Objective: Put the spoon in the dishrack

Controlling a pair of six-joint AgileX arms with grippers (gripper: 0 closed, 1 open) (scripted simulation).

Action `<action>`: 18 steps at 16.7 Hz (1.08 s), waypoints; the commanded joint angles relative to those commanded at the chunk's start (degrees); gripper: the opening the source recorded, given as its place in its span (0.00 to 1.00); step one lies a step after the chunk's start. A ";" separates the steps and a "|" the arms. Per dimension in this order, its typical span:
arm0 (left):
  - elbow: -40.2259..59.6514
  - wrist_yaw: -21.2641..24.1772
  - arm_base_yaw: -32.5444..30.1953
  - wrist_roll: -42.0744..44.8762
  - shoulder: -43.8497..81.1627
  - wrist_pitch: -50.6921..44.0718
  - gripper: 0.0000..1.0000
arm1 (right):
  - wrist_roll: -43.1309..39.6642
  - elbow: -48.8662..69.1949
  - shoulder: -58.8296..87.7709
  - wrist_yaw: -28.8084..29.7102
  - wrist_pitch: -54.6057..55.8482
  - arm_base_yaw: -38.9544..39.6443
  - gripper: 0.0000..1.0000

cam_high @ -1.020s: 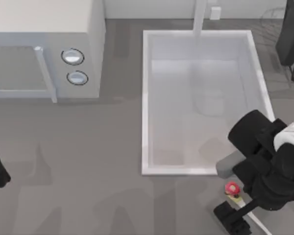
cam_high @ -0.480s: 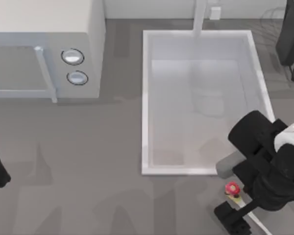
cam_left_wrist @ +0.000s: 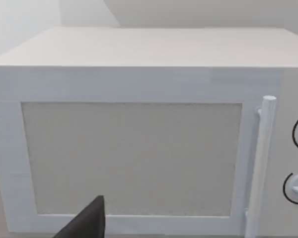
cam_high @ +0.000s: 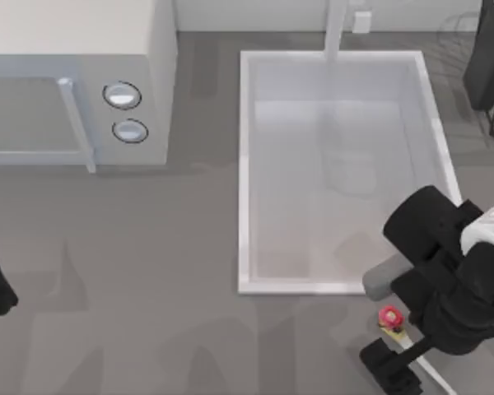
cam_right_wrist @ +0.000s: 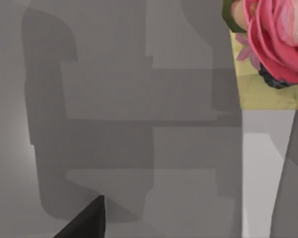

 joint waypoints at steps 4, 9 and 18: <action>0.00 0.00 0.00 0.00 0.00 0.00 1.00 | 0.00 0.00 0.00 0.00 0.00 0.00 0.00; 0.00 0.00 0.00 0.00 0.00 0.00 1.00 | 0.00 0.00 0.00 0.00 0.00 0.00 0.00; 0.00 0.00 0.00 0.00 0.00 0.00 1.00 | -0.02 17.01 -6.31 0.33 -21.46 0.09 0.00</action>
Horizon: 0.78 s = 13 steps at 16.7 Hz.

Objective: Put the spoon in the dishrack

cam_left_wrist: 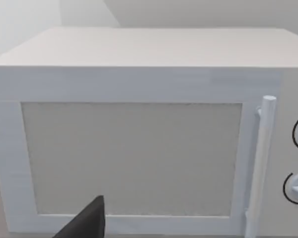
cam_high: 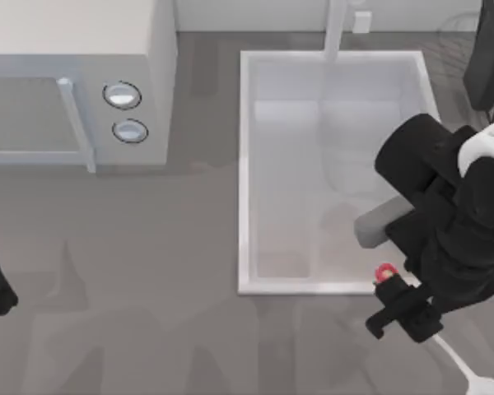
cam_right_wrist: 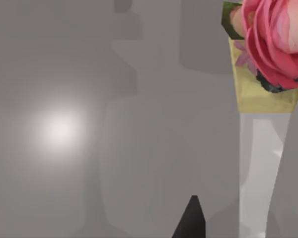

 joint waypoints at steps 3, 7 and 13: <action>0.00 0.00 0.00 0.00 0.00 0.00 1.00 | -0.22 9.41 -2.21 -0.01 -14.22 -0.13 0.00; 0.00 0.00 0.00 0.00 0.00 0.00 1.00 | -0.55 20.01 -5.71 -0.02 -26.95 -0.50 0.00; 0.00 0.00 0.00 0.00 0.00 0.00 1.00 | -0.66 23.12 -7.31 -0.02 -30.20 -0.78 0.00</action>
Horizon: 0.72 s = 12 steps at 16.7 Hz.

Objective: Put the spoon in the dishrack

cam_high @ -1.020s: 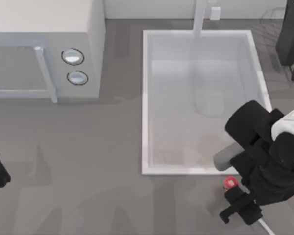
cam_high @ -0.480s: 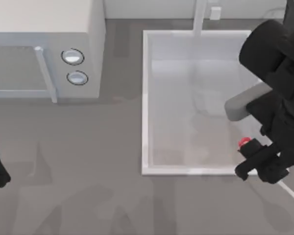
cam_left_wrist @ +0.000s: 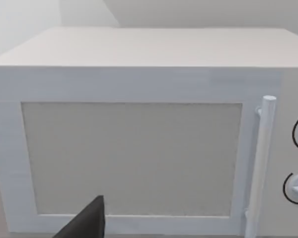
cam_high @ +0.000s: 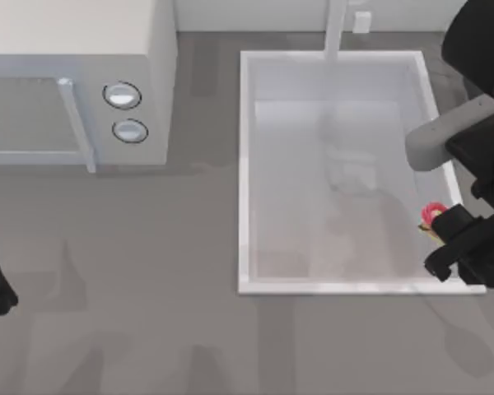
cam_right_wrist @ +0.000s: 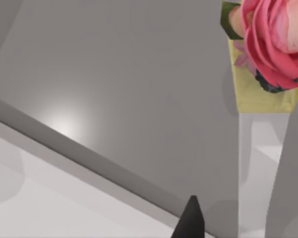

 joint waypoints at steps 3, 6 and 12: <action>0.00 0.00 0.00 0.00 0.00 0.00 1.00 | 0.04 -0.21 -0.06 -0.42 0.85 -0.45 0.00; 0.00 0.00 0.00 0.00 0.00 0.00 1.00 | -0.22 -0.81 -1.89 -3.15 6.07 -5.59 0.00; 0.00 0.00 0.00 0.00 0.00 0.00 1.00 | -0.90 -5.10 -8.83 -13.75 28.59 -27.05 0.00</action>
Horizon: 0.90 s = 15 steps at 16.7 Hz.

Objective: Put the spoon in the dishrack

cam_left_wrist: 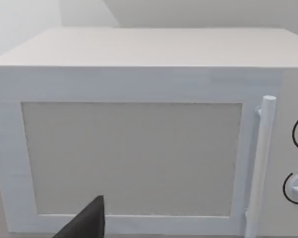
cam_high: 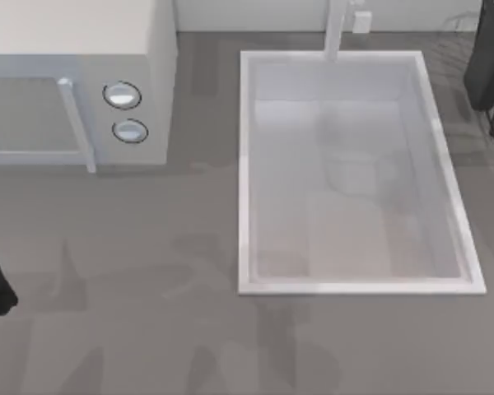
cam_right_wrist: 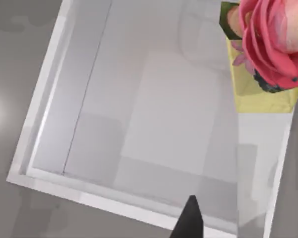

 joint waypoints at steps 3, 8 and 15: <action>0.00 0.00 0.00 0.00 0.00 0.00 1.00 | -0.66 -3.38 -4.53 -6.32 15.36 -13.64 0.00; 0.00 0.00 0.00 0.00 0.00 0.00 1.00 | -1.58 -8.39 -13.04 -16.31 38.36 -34.28 0.00; 0.00 0.00 0.00 0.00 0.00 0.00 1.00 | -1.59 -10.88 -18.27 -21.69 48.45 -44.18 0.00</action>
